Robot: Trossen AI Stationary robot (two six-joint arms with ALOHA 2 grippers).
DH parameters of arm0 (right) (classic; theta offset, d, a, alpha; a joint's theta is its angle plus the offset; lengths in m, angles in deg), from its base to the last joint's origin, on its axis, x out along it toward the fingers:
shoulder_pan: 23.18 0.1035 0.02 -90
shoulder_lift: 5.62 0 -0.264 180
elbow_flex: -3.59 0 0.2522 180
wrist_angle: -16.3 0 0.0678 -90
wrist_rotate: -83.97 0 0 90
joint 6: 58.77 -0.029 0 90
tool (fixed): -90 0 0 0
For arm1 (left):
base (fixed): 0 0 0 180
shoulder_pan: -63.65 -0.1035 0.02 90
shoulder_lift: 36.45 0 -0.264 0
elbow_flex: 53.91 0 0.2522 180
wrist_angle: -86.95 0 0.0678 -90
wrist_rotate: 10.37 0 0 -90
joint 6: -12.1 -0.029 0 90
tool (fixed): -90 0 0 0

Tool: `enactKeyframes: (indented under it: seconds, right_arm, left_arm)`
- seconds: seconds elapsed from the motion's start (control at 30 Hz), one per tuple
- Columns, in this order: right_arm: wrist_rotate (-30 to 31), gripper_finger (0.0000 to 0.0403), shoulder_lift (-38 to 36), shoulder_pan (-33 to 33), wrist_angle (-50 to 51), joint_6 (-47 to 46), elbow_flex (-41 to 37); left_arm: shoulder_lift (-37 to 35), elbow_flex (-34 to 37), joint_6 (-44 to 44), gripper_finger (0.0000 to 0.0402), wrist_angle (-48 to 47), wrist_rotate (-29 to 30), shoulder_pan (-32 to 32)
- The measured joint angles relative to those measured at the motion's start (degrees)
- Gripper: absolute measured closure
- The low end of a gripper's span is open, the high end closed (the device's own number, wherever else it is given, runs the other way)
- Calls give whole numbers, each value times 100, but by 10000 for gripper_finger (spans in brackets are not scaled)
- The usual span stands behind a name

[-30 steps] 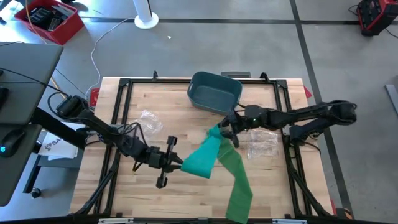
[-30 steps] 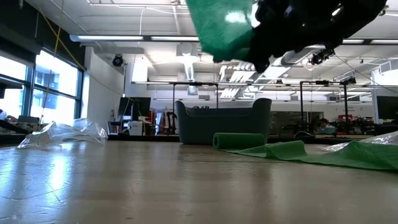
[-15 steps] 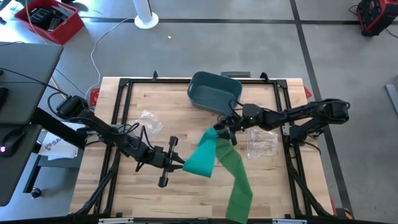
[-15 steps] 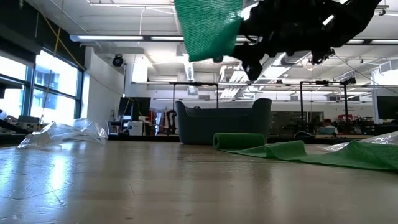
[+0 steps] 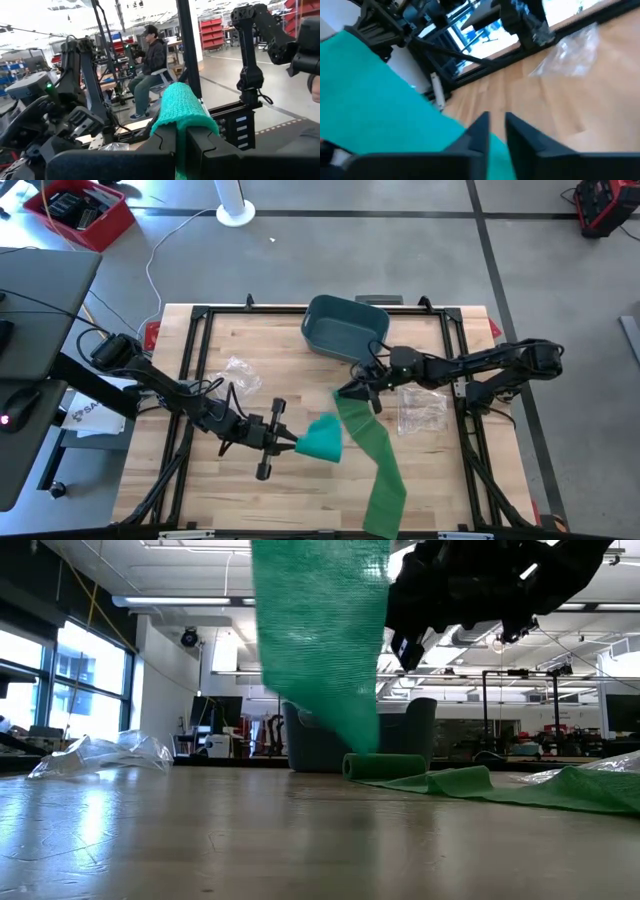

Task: Roll bandage
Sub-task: Roll the light green bandage

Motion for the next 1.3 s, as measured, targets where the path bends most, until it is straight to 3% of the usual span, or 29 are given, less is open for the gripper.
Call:
enactKeyframes:
  seconds: [0.07, 0.13, 0.27, 0.43, 0.5, 0.63, 0.7, 0.97, 1.3]
  right_arm:
    - [19, 393, -89, -62, 61, 236, 0]
    - [23, 394, -236, -123, 196, 407, 0]
    - [25, 346, -685, -86, 352, 861, 0]
    - [182, 283, -1174, 830, 188, 2489, 0]
    - [576, 268, -1205, 1310, 146, 3228, 0]
    - [2026, 248, -1185, 2000, -116, 4017, 0]
    - [2319, 239, -1185, 2189, -290, 4263, 0]
    - [2383, 222, -1185, 2466, -386, 4317, 240]
    - [2648, 222, -1185, 2513, 629, 4376, 811]
  left_arm:
    - [0, 0, 1, 401, -1, 8, 0]
    - [0, 0, -5, 401, 3, 92, 0]
    - [-8, 0, -129, 401, 8, 447, 39]
    - [-73, 0, -705, 401, 104, 1022, 151]
    - [-89, 0, -916, 401, 118, 1312, 189]
    - [-163, 0, -1070, 401, 141, 1615, 225]
    - [-197, 0, -1143, 401, 158, 1671, 227]
    - [-260, -2, -1445, 401, 578, 1668, 114]
    - [-260, -2, -822, 401, 693, 1588, -385]
